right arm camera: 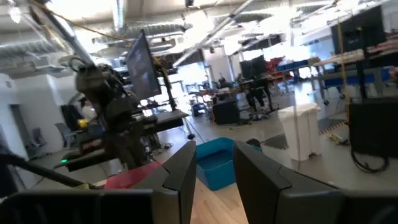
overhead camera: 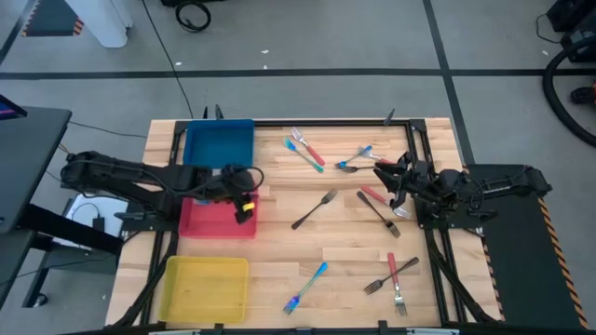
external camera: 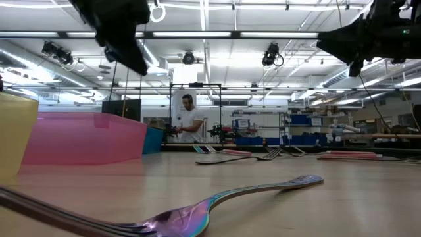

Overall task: Sort silverware by color (type)
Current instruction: Put the pink fork into the blue bin

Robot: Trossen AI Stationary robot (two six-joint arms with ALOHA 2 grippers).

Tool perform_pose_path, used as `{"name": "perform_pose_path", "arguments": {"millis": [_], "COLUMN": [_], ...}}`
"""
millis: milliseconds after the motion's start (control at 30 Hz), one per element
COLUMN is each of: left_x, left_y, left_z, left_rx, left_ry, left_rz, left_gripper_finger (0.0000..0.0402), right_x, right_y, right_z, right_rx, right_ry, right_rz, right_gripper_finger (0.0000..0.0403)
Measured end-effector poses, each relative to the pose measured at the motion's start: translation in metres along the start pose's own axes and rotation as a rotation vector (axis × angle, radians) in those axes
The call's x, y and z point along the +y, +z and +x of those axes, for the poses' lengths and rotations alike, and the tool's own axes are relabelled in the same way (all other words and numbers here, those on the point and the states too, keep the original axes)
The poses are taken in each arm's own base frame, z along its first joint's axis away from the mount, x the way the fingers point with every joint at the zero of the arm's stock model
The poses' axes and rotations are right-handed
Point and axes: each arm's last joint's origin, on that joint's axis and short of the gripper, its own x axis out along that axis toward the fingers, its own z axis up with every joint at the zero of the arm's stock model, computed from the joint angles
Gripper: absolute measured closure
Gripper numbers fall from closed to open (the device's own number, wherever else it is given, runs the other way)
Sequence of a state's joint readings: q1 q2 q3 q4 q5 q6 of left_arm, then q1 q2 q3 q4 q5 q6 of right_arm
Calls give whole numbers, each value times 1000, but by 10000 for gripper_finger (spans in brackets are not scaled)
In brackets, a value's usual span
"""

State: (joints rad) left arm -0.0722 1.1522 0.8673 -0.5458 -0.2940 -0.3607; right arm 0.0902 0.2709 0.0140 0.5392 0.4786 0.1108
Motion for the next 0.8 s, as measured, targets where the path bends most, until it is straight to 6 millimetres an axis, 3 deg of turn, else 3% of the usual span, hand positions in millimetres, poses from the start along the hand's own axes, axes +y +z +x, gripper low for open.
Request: {"name": "perform_pose_path", "arguments": {"millis": [233, 500, 800], "left_x": [1, 1, 1], "left_y": [5, 6, 6], "left_z": [0, 0, 0], "left_rx": [-30, -41, -40], "left_ry": [-2, -5, -5], "left_rz": [0, 39, 96], "left_gripper_finger": [299, 299, 299], "right_x": [5, 7, -13], "right_y": [8, 37, 56], "right_z": [9, 29, 50], "right_rx": [77, 254, 554], "right_ry": [-29, -283, -494], "right_rz": [-44, -264, -318], "right_gripper_finger": [289, 289, 289]}}
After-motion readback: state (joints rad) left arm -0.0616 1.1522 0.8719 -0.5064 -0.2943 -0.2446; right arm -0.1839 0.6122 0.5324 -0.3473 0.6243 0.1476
